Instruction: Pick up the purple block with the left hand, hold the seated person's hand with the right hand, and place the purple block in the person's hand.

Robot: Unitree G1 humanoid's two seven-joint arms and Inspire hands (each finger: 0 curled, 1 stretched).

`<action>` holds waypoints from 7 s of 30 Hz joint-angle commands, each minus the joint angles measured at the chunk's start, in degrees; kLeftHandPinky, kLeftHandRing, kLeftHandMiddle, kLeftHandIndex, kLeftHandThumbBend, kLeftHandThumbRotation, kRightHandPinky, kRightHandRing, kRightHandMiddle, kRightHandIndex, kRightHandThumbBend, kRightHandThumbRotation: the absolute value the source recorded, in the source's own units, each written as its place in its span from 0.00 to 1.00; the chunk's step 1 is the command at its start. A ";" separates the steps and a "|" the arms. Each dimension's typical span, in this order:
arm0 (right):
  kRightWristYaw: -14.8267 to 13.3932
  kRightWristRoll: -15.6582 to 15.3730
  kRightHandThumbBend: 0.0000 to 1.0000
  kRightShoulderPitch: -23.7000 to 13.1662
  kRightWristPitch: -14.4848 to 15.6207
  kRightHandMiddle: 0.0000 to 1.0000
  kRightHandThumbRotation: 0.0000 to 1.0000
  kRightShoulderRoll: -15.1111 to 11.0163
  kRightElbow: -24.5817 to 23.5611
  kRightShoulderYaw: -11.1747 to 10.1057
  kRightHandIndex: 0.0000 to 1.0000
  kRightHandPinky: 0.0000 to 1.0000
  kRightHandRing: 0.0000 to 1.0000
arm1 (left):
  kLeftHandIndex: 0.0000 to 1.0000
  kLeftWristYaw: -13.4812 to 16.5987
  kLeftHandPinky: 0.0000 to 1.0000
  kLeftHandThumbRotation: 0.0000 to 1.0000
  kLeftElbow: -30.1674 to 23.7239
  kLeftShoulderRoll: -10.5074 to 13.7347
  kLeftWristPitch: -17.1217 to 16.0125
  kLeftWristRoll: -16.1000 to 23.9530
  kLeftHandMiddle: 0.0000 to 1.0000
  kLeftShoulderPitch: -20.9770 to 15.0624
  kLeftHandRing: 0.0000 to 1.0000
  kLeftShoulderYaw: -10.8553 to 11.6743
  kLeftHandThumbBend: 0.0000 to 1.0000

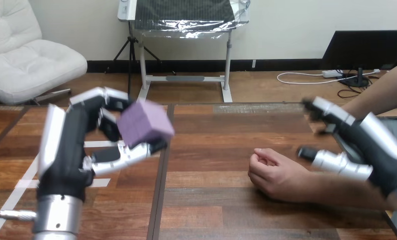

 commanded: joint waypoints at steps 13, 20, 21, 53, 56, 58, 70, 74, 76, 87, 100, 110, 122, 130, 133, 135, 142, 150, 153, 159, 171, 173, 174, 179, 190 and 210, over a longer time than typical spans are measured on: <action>-3.51 -2.94 0.94 -7.10 -0.87 0.93 0.72 -4.41 0.02 -3.37 0.93 0.82 0.90 | 0.41 -1.60 0.27 0.00 -7.61 -3.03 -3.39 -0.29 0.38 -1.01 0.32 2.84 0.58; -3.35 -5.07 0.96 -6.85 1.79 0.94 0.74 -5.62 -0.62 -2.68 0.95 0.83 0.92 | 0.41 -2.09 0.27 0.00 -8.58 -3.76 -3.44 0.19 0.37 -0.26 0.32 3.06 0.58; -3.30 -5.10 0.96 -6.88 1.87 0.95 0.73 -5.61 -0.57 -2.69 0.95 0.83 0.92 | 0.41 -2.18 0.27 0.00 -8.65 -3.87 -3.48 0.23 0.37 -0.20 0.32 3.11 0.58; -4.55 -17.31 0.99 -14.00 -6.80 0.93 0.53 -11.21 16.41 4.01 0.94 0.86 0.91 | 0.37 -3.70 0.22 0.00 -13.91 -6.90 -4.09 -0.10 0.32 2.56 0.27 3.96 0.60; -5.12 -18.68 0.99 -14.94 -7.45 0.92 0.53 -11.67 18.30 4.87 0.94 0.86 0.91 | 0.37 -3.90 0.21 0.00 -14.22 -7.17 -3.81 -0.24 0.32 2.69 0.27 3.97 0.60; -5.35 -19.43 1.00 -15.57 -7.92 0.92 0.53 -11.91 19.53 5.38 0.94 0.86 0.90 | 0.37 -4.09 0.21 0.00 -14.35 -7.32 -3.73 -0.58 0.32 2.78 0.27 3.98 0.60; -6.29 -21.81 1.00 -18.45 -10.41 0.90 0.51 -13.15 25.17 8.13 0.91 0.89 0.89 | 0.36 -5.07 0.21 0.00 -14.85 -8.27 -3.50 -1.29 0.31 3.26 0.26 4.20 0.58; -5.81 -22.85 1.00 -18.96 -9.65 0.90 0.51 -13.69 25.40 9.00 0.91 0.90 0.90 | 0.36 -5.34 0.21 0.00 -15.00 -8.48 -3.20 -1.38 0.31 3.43 0.26 4.23 0.58; -5.82 -23.49 1.00 -19.19 -9.46 0.90 0.52 -13.88 25.59 9.37 0.91 0.90 0.90 | 0.36 -5.49 0.21 0.00 -14.94 -8.51 -3.22 -1.28 0.31 3.41 0.26 4.26 0.58; -5.78 -25.40 1.00 -20.27 -9.11 0.89 0.48 -14.58 27.22 11.45 0.89 0.91 0.88 | 0.36 -5.71 0.21 0.00 -14.23 -8.84 -3.58 -1.47 0.31 3.30 0.26 4.40 0.57; -6.91 -28.84 1.00 -21.48 -8.74 0.87 0.43 -15.07 29.46 14.77 0.87 0.89 0.86 | 0.36 -5.75 0.20 0.00 -13.26 -8.93 -4.21 -1.95 0.31 3.23 0.26 4.61 0.57; -8.59 -32.60 1.00 -22.84 -8.99 0.85 0.38 -15.07 31.50 18.15 0.85 0.86 0.84 | 0.37 -5.96 0.20 0.00 -12.85 -8.93 -4.37 -2.60 0.32 3.21 0.26 4.76 0.55; -8.14 -36.33 1.00 -24.59 -7.57 0.83 0.32 -14.35 34.52 22.22 0.83 0.83 0.82 | 0.37 -5.98 0.20 0.00 -13.25 -8.91 -4.09 -2.04 0.32 3.15 0.26 4.97 0.55; -4.51 -36.81 0.99 -25.20 -3.96 0.84 0.31 -13.32 35.31 24.32 0.85 0.78 0.83 | 0.36 -6.01 0.20 0.00 -12.78 -8.82 -5.49 -2.77 0.32 2.86 0.26 5.58 0.55; -3.89 -37.13 0.98 -25.12 -2.49 0.85 0.32 -12.93 35.37 25.20 0.85 0.78 0.84 | 0.36 -5.94 0.20 0.00 -12.62 -8.94 -5.92 -2.91 0.31 2.85 0.26 5.69 0.56; -4.09 -37.58 0.98 -24.98 -1.89 0.85 0.33 -12.85 35.20 25.88 0.85 0.76 0.84 | 0.36 -5.99 0.20 0.00 -12.64 -9.00 -5.99 -3.01 0.31 2.88 0.26 5.76 0.56; -4.53 -37.83 0.96 -24.60 -0.58 0.84 0.35 -12.05 35.90 27.37 0.84 0.68 0.83 | 0.36 -5.99 0.20 0.00 -12.97 -9.07 -5.92 -2.74 0.31 3.02 0.26 6.02 0.55; -3.93 -36.92 0.94 -24.29 0.21 0.83 0.33 -11.03 37.37 28.19 0.83 0.66 0.83 | 0.36 -6.17 0.20 0.00 -13.22 -9.15 -5.78 -3.14 0.31 3.13 0.26 6.20 0.55; -4.01 -37.27 0.93 -24.41 0.45 0.83 0.33 -10.77 37.85 28.76 0.83 0.66 0.83 | 0.36 -6.17 0.20 0.00 -13.28 -9.16 -5.78 -3.16 0.31 3.19 0.25 6.27 0.54; -3.53 -37.22 0.92 -24.74 1.47 0.83 0.35 -10.21 38.63 29.65 0.83 0.67 0.84 | 0.36 -6.18 0.19 0.00 -13.23 -9.15 -6.03 -3.19 0.31 3.21 0.25 6.43 0.54; -1.38 -36.90 0.92 -25.57 3.55 0.83 0.40 -9.26 39.81 30.94 0.83 0.67 0.84 | 0.36 -6.16 0.19 0.00 -12.94 -9.15 -7.03 -3.29 0.31 3.10 0.25 6.78 0.53; -0.87 -36.59 0.91 -25.54 3.80 0.83 0.40 -9.17 39.63 30.93 0.82 0.65 0.82 | 0.36 -6.27 0.19 0.00 -12.93 -9.16 -7.05 -3.49 0.31 3.09 0.25 6.82 0.53; -0.79 -36.29 0.91 -25.36 3.60 0.83 0.40 -9.17 39.39 30.86 0.82 0.64 0.81 | 0.37 -6.29 0.19 0.00 -12.92 -9.18 -7.11 -3.58 0.31 3.08 0.25 6.87 0.53; -0.15 -34.99 0.89 -24.74 2.49 0.80 0.38 -9.41 38.37 30.68 0.80 0.59 0.75 | 0.37 -6.51 0.19 0.00 -12.94 -9.28 -7.10 -4.23 0.31 3.14 0.25 7.00 0.52; 2.32 -30.75 0.83 -23.25 -0.31 0.71 0.40 -9.34 36.56 30.09 0.73 0.56 0.66 | 0.37 -6.44 0.19 0.00 -12.90 -9.19 -7.29 -3.58 0.31 3.10 0.25 7.62 0.53; 6.28 -27.81 0.83 -19.82 1.13 0.67 0.47 -9.41 29.97 29.65 0.69 0.56 0.62 | 0.37 -7.92 0.17 0.00 -13.36 -8.94 -6.92 -5.86 0.31 2.41 0.24 8.31 0.52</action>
